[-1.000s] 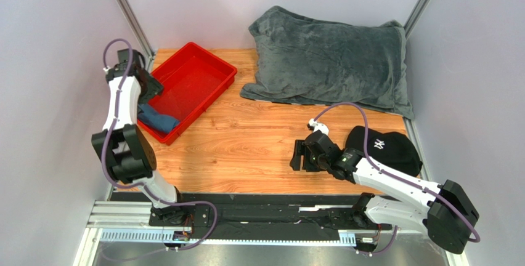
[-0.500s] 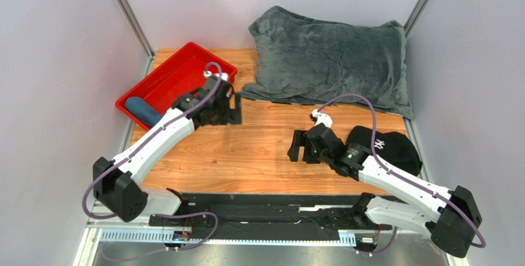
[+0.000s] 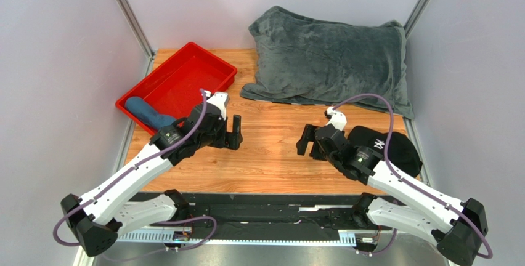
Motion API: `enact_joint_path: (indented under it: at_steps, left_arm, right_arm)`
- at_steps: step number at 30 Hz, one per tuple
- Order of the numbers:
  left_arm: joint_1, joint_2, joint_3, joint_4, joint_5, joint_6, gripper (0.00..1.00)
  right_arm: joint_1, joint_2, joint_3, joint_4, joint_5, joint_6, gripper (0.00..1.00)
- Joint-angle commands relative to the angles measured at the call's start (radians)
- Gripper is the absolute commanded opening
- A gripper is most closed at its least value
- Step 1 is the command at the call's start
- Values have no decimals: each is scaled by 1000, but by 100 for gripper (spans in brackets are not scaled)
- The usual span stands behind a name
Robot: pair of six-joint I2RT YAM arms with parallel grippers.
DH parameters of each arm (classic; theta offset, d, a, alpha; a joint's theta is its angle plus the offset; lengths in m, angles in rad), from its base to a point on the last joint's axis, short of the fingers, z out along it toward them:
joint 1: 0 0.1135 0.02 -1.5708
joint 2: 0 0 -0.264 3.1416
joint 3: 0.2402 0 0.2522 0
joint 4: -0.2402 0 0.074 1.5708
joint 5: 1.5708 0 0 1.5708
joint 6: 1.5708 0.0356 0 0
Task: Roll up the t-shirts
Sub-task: Reset both arms
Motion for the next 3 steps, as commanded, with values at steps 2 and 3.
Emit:
enact_joint_path:
  at_steps: [2, 3]
  left_arm:
    - [-1, -72, -45, 129, 10, 40, 99]
    - [-1, -85, -43, 133, -1, 35, 99]
  right_arm:
    - [-5, 7, 51, -4, 70, 34, 91]
    - [-5, 10, 61, -4, 72, 31, 91]
